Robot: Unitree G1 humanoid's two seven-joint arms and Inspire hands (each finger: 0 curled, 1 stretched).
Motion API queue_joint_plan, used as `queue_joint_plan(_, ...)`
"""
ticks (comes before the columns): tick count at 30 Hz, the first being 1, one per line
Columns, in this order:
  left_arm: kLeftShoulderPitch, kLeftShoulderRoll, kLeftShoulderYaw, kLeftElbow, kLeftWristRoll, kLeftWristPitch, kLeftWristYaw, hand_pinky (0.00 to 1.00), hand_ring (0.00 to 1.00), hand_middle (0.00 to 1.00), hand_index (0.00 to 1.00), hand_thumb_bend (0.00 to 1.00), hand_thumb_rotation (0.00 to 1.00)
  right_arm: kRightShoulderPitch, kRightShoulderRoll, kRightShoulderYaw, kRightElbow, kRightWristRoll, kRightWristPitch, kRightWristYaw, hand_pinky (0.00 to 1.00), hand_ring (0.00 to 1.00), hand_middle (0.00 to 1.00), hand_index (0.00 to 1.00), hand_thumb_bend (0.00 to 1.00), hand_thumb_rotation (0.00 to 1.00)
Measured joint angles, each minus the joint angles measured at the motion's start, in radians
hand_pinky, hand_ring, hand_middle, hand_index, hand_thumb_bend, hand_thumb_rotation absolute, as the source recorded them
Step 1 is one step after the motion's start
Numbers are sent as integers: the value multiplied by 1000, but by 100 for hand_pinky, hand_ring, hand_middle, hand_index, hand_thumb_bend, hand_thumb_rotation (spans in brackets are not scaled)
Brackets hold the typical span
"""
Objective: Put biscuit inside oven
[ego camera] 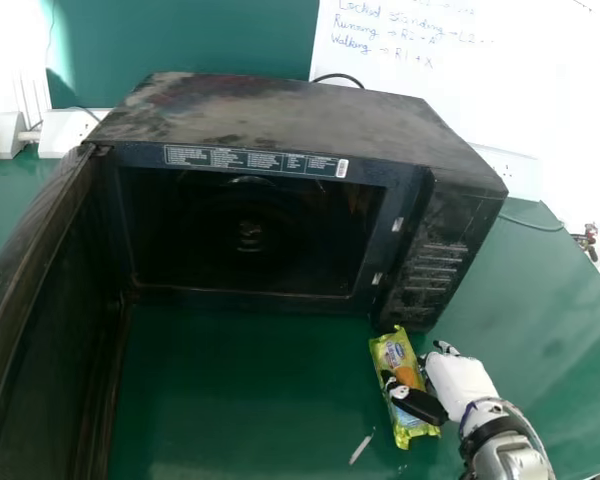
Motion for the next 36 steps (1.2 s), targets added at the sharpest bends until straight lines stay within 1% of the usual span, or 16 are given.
queue_joint_plan(3,0,0,0,0,0,0,1,100,98,93,84,100,99,2,19,0,1,-2,10,-12,15,24,35,48,53,14)
queue_joint_plan(7,0,0,0,0,0,0,1,100,98,93,83,100,99,0,33,5,-6,-18,31,-8,17,25,35,48,53,14)
queue_joint_plan(12,0,0,0,0,0,0,1,100,98,93,83,100,98,-4,55,6,-12,-20,53,3,16,24,34,48,53,14)
queue_joint_plan(19,-1,0,0,0,1,0,1,100,98,93,84,100,100,-6,66,0,-11,-6,60,6,17,24,32,48,53,13)
queue_joint_plan(26,-3,0,-1,0,0,0,0,100,98,93,83,100,98,-13,74,-6,-25,11,95,38,20,27,35,48,53,14)
queue_joint_plan(30,-3,0,-1,1,0,0,-1,100,98,93,84,100,100,-18,95,-10,-38,14,131,55,17,24,34,47,53,14)
queue_joint_plan(36,-5,0,-1,2,0,0,-1,100,98,93,84,100,100,-23,133,-14,-72,35,189,85,14,22,31,47,53,13)
